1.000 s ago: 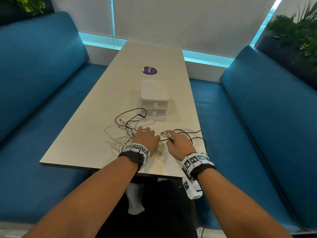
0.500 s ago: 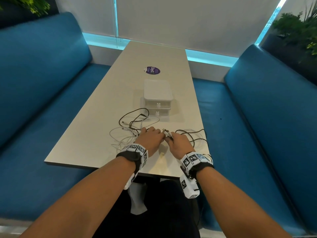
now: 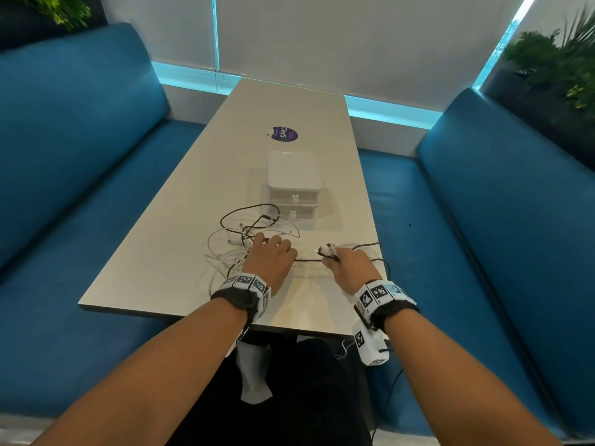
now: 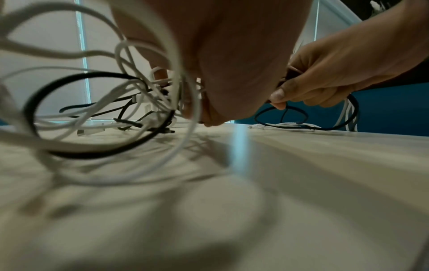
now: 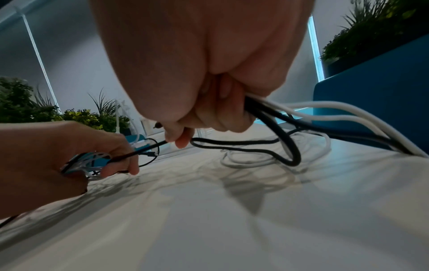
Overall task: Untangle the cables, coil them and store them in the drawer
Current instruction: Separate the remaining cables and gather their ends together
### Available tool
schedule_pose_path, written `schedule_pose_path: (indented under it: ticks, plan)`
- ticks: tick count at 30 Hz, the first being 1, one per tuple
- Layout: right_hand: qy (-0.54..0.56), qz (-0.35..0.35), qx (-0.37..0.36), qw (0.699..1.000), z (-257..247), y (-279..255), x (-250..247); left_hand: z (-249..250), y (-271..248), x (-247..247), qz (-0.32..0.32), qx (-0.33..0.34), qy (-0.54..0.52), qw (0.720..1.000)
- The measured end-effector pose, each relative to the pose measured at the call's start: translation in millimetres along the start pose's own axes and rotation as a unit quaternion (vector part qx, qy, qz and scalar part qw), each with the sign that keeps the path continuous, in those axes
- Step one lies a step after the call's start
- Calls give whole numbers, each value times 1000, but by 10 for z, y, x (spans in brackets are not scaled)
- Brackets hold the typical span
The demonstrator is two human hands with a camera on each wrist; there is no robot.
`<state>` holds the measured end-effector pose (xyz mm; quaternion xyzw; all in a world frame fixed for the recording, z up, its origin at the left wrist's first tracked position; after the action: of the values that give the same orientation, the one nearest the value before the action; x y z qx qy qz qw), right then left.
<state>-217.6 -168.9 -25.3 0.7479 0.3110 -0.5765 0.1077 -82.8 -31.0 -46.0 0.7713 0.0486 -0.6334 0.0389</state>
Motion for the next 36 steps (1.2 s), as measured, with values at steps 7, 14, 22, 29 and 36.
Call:
schedule_pose_path:
  ticks: [7, 14, 22, 29, 36]
  plan:
    - [-2, 17, 68, 998, 274, 11, -134, -163, -156, 86, 3, -47, -35, 998]
    - [-23, 57, 138, 989, 387, 69, -199, -201, -59, 79, -34, -5, -49, 998]
    - [50, 74, 42, 995, 51, -58, 6, -71, -7, 67, -19, -50, -42, 998]
    - [70, 2, -82, 994, -107, -132, 193, 141, 44, 66, 52, 14, -53, 997]
    - [-52, -35, 11, 998, 3, -4, 224, 60, -18, 86, 63, 16, -114, 991]
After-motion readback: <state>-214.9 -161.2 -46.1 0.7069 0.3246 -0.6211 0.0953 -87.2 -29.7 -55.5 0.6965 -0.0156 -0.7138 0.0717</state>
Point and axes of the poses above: each hand's wrist, its own y-axis towards the middle knuckle, its own x-axis out of the palm, z = x × y, the point moved 1 cm from there along y, towards the middle knuckle, and after that the axes turned 14 degrees about x, right-handed, at the moved point
